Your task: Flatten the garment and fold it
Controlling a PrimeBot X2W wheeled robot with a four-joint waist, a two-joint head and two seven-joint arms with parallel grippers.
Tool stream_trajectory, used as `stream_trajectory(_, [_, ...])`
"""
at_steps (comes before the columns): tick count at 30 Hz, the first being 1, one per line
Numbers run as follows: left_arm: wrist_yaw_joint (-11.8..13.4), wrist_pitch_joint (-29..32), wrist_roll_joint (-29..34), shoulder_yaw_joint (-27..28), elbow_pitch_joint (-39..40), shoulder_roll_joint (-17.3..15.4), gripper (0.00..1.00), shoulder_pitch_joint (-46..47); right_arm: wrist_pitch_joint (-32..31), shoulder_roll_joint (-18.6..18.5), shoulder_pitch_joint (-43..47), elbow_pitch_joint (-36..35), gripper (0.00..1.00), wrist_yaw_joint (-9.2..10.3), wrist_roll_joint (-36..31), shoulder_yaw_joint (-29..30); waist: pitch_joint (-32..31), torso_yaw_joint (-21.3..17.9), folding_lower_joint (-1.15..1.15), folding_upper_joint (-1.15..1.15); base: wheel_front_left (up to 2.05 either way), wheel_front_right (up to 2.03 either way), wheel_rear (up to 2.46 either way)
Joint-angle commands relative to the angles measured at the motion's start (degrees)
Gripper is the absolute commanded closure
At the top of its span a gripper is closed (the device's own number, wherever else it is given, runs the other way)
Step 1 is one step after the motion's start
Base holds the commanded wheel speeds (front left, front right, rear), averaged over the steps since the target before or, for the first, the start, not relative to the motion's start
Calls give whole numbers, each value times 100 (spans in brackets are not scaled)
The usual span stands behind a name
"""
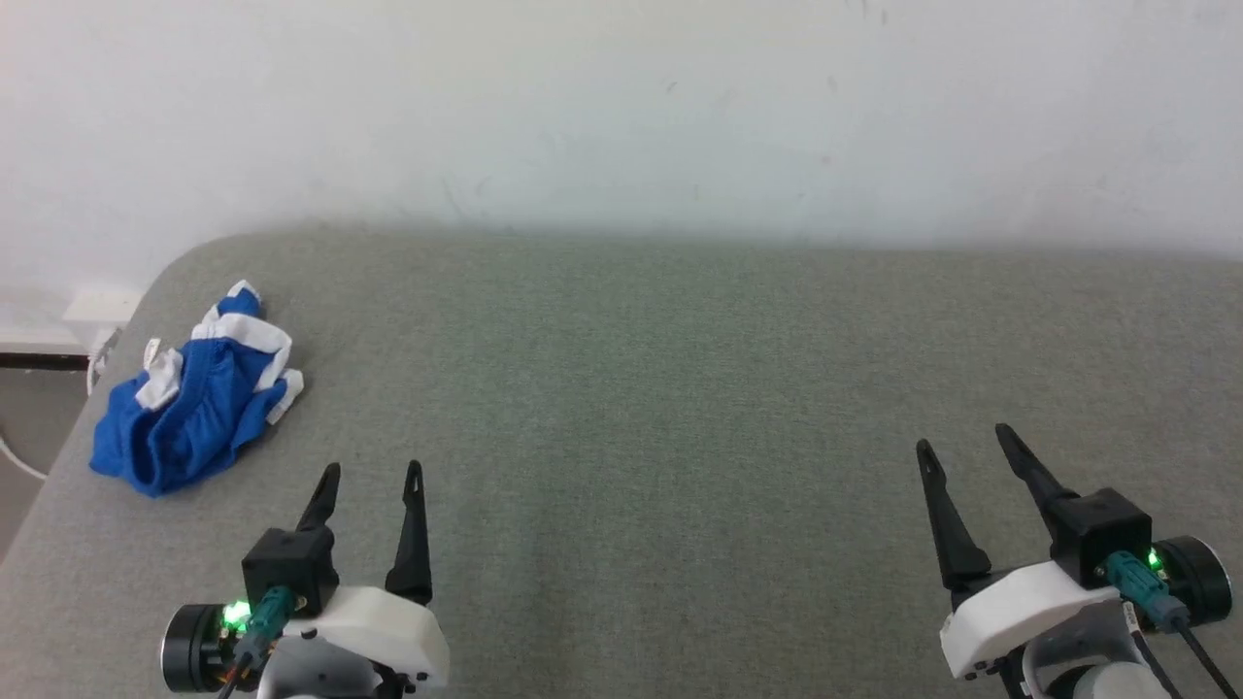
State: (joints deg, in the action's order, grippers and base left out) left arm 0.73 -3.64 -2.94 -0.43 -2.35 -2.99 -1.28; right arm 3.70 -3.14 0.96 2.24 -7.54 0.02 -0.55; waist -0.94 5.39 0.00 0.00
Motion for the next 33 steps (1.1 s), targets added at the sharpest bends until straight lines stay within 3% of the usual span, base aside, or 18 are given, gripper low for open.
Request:
stream_trajectory(1, [47,-65,-45,0,-28,3,0,-88,61,7,25,24,0,2,-15,-18,-20,87,0,0,0,0,0])
stream_trajectory(33, [76,-449,-244,-9,-78,6,0,-281,444,14,58,271,0,3,56,-267,-149,1275,0,0,0,0,0])
